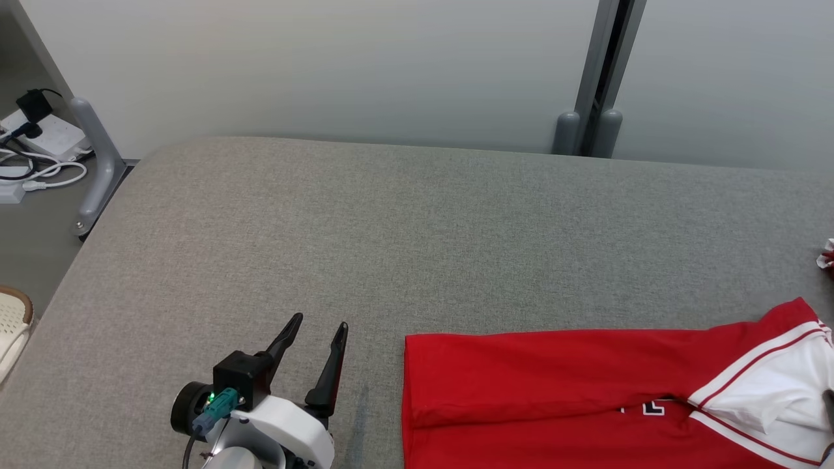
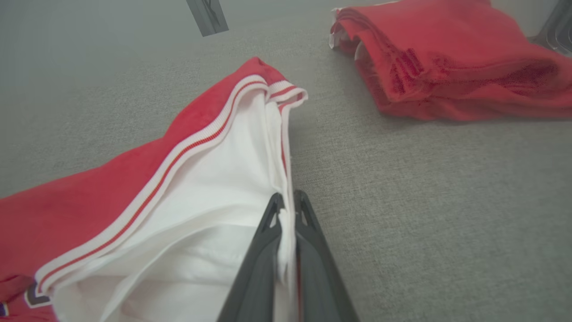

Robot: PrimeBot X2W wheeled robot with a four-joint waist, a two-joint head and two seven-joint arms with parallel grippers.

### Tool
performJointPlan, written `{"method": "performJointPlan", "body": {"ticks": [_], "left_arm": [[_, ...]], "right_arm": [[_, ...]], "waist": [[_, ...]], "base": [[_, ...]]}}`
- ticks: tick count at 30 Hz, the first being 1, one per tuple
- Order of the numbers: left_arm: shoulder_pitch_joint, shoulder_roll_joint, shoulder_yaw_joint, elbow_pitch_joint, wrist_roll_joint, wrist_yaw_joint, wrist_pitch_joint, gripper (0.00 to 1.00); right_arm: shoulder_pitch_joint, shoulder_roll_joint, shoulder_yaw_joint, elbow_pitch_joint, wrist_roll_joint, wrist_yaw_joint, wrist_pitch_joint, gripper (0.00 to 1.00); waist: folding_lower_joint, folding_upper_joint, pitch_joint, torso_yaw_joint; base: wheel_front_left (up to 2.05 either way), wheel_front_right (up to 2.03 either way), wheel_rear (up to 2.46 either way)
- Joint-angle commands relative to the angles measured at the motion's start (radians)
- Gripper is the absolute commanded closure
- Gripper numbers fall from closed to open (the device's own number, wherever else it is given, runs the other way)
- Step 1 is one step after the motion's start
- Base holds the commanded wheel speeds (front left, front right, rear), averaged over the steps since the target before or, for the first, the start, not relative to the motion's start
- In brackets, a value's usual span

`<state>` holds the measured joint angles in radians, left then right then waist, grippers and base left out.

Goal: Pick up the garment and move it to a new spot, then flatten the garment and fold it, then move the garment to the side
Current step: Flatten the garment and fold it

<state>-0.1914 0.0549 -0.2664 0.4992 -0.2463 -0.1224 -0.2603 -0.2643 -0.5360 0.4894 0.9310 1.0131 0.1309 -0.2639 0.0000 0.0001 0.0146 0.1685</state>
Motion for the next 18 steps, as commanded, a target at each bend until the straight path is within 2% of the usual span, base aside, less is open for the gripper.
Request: {"method": "performJointPlan", "body": {"ticks": [1, 9, 18], "left_arm": [[0.005, 0.004, 0.006, 0.002, 0.008, -0.003, -0.005, 0.00], [0.027, 0.001, 0.016, 0.010, -0.002, -0.006, -0.005, 0.00], [0.051, 0.000, 0.045, 0.015, -0.011, -0.007, -0.005, 0.00]], "right_arm": [[-0.009, -0.010, 0.000, 0.012, 0.004, 0.000, 0.000, 1.00], [-0.015, -0.004, 0.042, -0.005, 0.039, 0.000, 0.005, 1.00], [-0.030, 0.037, 0.110, -0.132, 0.095, 0.000, 0.046, 1.00]], "waist": [[0.0000, -0.0001, -0.004, 0.000], [0.0000, -0.0001, -0.027, -0.012], [0.0000, -0.0001, -0.066, -0.053]], "base": [[0.00, 0.00, 0.00], [0.00, 0.00, 0.00], [0.00, 0.00, 0.00]]}}
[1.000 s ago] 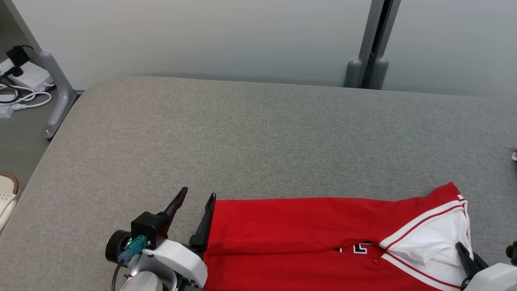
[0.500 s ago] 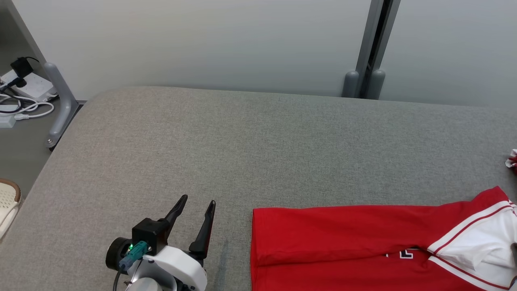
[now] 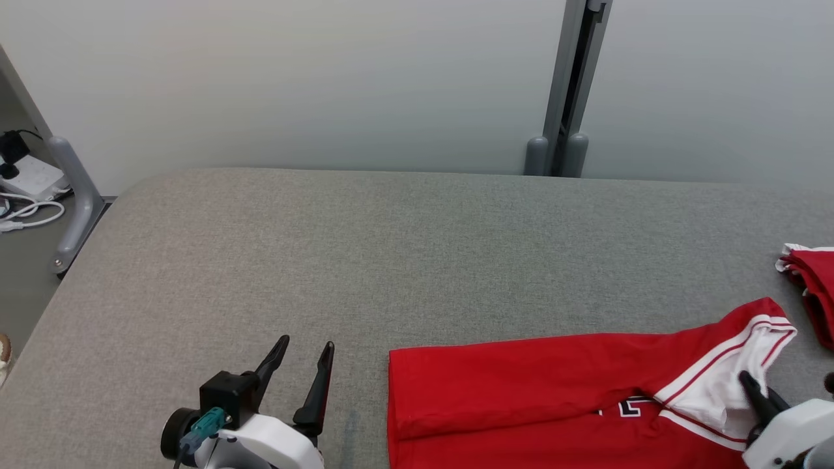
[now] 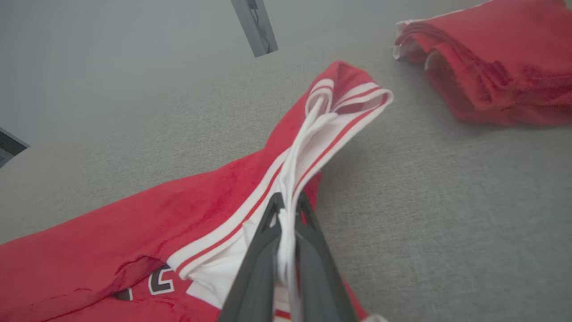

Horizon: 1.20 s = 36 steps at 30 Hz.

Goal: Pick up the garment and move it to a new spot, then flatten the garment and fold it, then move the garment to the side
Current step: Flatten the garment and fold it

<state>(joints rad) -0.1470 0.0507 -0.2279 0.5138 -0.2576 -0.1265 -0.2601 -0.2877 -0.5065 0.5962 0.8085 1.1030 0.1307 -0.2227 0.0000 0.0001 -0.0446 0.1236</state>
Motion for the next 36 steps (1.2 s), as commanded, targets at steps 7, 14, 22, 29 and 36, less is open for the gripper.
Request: {"method": "performJointPlan", "body": {"ticks": [7, 14, 22, 29, 36], "left_arm": [[0.018, 0.003, 0.032, 0.003, 0.008, 0.000, -0.005, 0.00], [0.014, 0.002, 0.049, -0.002, -0.018, -0.002, -0.005, 0.00], [-0.002, 0.003, 0.046, -0.008, -0.033, 0.002, -0.005, 0.00], [-0.004, 0.003, 0.052, -0.009, -0.041, 0.002, -0.005, 0.00], [-0.011, 0.002, 0.045, -0.008, -0.054, 0.003, -0.005, 0.00]], "right_arm": [[-0.008, 0.043, 0.055, -0.152, 0.036, 0.000, 0.049, 1.00], [0.014, 0.143, 0.035, -0.273, 0.142, 0.000, 0.106, 1.00], [0.045, 0.260, 0.061, -0.369, 0.194, 0.000, 0.174, 1.00], [0.068, 0.345, 0.060, -0.389, 0.248, 0.000, 0.215, 1.00], [0.062, 0.409, 0.060, -0.353, 0.267, 0.000, 0.241, 1.00]], "waist": [[0.0000, -0.0001, -0.019, -0.034], [0.0000, -0.0001, -0.017, -0.046], [0.0000, -0.0001, -0.010, -0.037], [0.0000, -0.0001, -0.003, -0.018], [0.0000, -0.0001, 0.005, 0.015]], "base": [[0.00, 0.00, 0.00], [0.00, 0.00, 0.00], [0.00, 0.00, 0.00], [0.00, 0.00, 0.00], [0.00, 0.00, 0.00]]}}
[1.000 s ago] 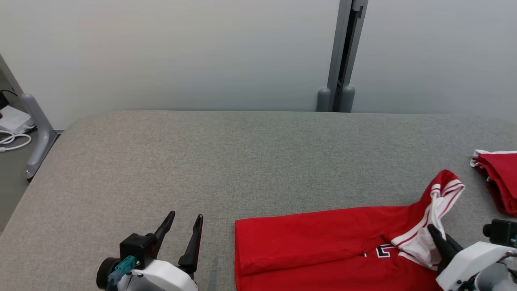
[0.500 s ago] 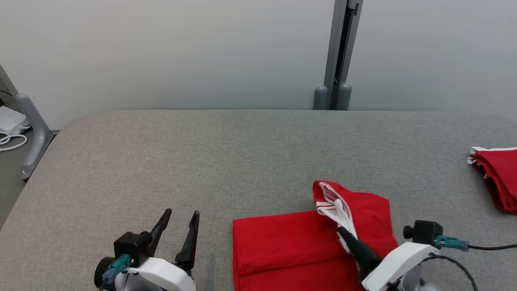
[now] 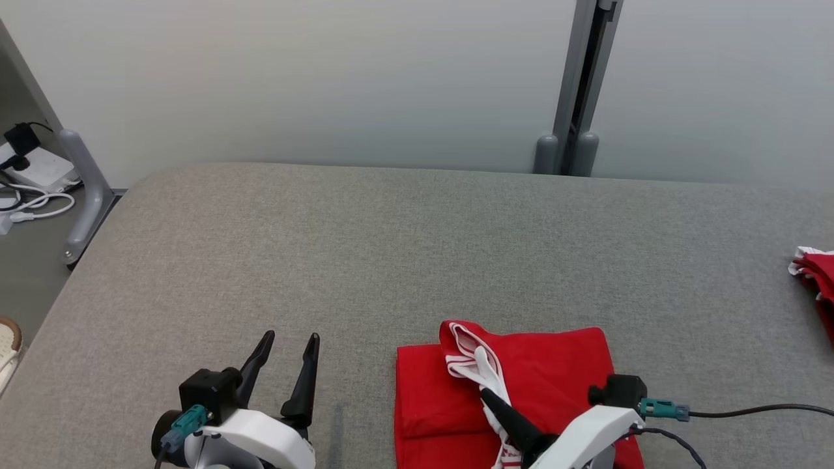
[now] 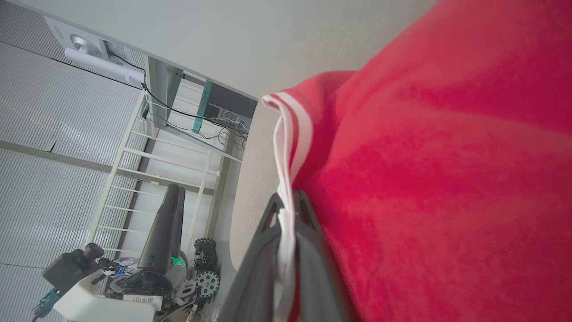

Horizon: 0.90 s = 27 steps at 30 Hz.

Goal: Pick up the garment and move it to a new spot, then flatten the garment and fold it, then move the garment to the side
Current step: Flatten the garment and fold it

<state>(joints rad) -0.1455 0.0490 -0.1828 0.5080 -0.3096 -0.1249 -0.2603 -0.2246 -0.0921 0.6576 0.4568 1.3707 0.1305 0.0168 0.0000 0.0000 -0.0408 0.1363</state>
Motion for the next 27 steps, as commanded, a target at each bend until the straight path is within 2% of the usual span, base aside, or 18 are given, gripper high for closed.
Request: {"method": "performJointPlan", "body": {"ticks": [1, 9, 25, 26, 27], "left_arm": [[-0.012, 0.004, -0.001, -0.002, -0.005, 0.001, -0.005, 0.00], [-0.012, 0.004, -0.017, 0.000, -0.019, 0.008, -0.005, 0.00], [-0.040, 0.004, -0.057, -0.003, -0.045, 0.019, -0.005, 0.00], [-0.043, 0.004, -0.059, 0.000, -0.045, 0.020, -0.005, 0.00], [-0.044, 0.004, -0.059, 0.001, -0.046, 0.021, -0.005, 0.00]], "right_arm": [[-0.003, 0.001, -0.001, 0.006, 0.002, 0.000, 0.004, 1.00], [-0.026, 0.034, 0.022, 0.034, 0.032, 0.000, 0.002, 1.00], [-0.093, 0.039, 0.103, 0.089, 0.079, 0.000, -0.053, 1.00], [-0.099, 0.039, 0.117, 0.108, 0.078, 0.000, -0.052, 0.52], [-0.098, 0.039, 0.119, 0.118, 0.088, 0.000, -0.051, 0.00]], "waist": [[0.0000, 0.0000, 0.003, 0.007], [0.0000, 0.0000, 0.012, 0.040], [0.0000, 0.0000, 0.065, 0.088], [0.0000, 0.0000, 0.066, 0.091], [0.0000, 0.0000, 0.066, 0.092]], "base": [[0.00, 0.00, 0.00], [0.00, 0.00, 0.00], [0.00, 0.00, 0.00], [0.00, 0.00, 0.00], [0.00, 0.00, 0.00]]}}
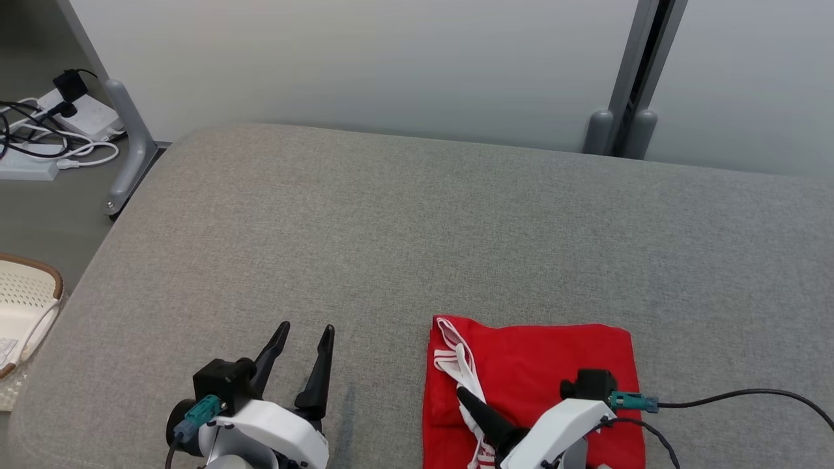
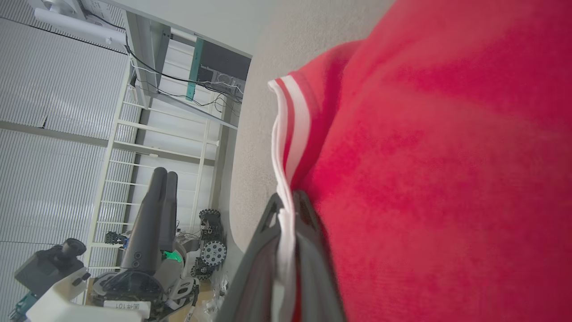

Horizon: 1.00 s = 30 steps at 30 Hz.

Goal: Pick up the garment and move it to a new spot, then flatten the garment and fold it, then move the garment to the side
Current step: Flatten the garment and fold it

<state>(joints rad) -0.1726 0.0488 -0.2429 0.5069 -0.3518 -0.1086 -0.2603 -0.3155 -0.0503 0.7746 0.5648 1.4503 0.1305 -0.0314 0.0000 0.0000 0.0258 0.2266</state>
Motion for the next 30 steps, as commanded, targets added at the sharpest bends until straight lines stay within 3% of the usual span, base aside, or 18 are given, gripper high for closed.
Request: {"method": "performJointPlan", "body": {"ticks": [1, 12, 19, 30], "left_arm": [[-0.018, 0.004, 0.002, 0.004, -0.003, 0.005, -0.005, 0.00], [0.001, 0.004, 0.003, 0.012, -0.009, 0.004, -0.005, 0.00], [0.011, 0.004, 0.003, 0.014, -0.006, 0.002, -0.005, 0.00], [0.037, 0.004, 0.013, -0.002, 0.001, 0.000, -0.005, 0.00]], "right_arm": [[-0.012, -0.003, 0.009, 0.015, 0.009, 0.000, -0.002, 0.00], [-0.016, -0.003, 0.079, -0.034, 0.059, 0.000, 0.014, 0.00], [-0.044, -0.006, 0.109, -0.063, 0.030, 0.000, -0.022, 0.00], [-0.079, -0.167, 0.026, -0.150, -0.069, 0.000, -0.149, 0.00]], "waist": [[0.0000, 0.0000, -0.002, 0.002], [0.0000, 0.0000, -0.028, 0.003], [0.0000, 0.0000, -0.042, -0.002], [0.0000, 0.0000, -0.074, -0.042]], "base": [[0.00, 0.00, 0.00], [0.00, 0.00, 0.00], [0.00, 0.00, 0.00], [0.00, 0.00, 0.00]]}}
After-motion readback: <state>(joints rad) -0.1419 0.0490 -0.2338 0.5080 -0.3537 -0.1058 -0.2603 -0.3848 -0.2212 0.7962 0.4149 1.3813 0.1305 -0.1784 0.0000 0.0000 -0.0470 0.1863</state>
